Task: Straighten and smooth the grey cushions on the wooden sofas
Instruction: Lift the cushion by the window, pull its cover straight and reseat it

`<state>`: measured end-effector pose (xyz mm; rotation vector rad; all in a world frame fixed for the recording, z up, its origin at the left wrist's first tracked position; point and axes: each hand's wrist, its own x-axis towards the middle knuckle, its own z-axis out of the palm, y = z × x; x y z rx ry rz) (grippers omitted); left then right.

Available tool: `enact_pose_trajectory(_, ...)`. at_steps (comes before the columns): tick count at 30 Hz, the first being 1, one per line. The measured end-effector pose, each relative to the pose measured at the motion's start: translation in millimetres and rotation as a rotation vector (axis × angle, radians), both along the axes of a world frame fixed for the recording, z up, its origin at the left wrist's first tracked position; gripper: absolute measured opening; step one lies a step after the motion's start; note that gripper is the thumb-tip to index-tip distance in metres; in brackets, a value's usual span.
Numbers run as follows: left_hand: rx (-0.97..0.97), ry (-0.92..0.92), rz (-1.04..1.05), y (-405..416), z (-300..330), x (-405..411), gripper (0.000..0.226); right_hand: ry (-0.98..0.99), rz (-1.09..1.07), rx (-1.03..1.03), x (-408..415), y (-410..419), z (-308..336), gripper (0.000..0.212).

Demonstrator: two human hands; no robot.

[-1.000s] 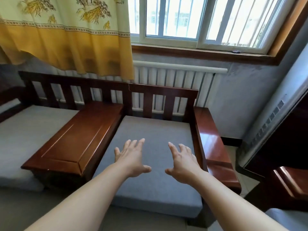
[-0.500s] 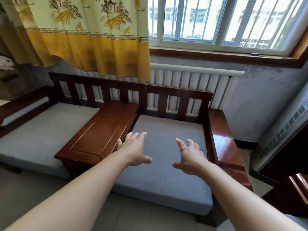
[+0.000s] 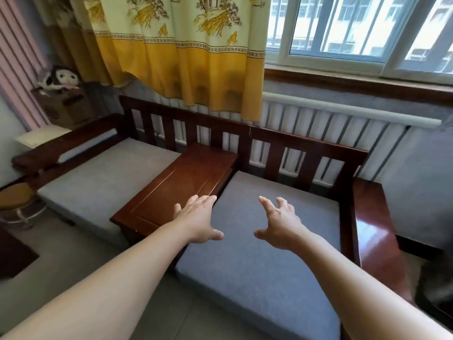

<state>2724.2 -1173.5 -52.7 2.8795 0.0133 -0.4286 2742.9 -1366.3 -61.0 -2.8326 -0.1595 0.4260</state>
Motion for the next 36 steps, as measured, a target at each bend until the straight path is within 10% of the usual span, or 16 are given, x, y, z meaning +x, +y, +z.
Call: enact_pose_trajectory(36,0.036,0.083,0.497,392.4,-7.9,155.0,0.094,0.052,0.496,0.018,244.7,430.5,-22.9,0.079)
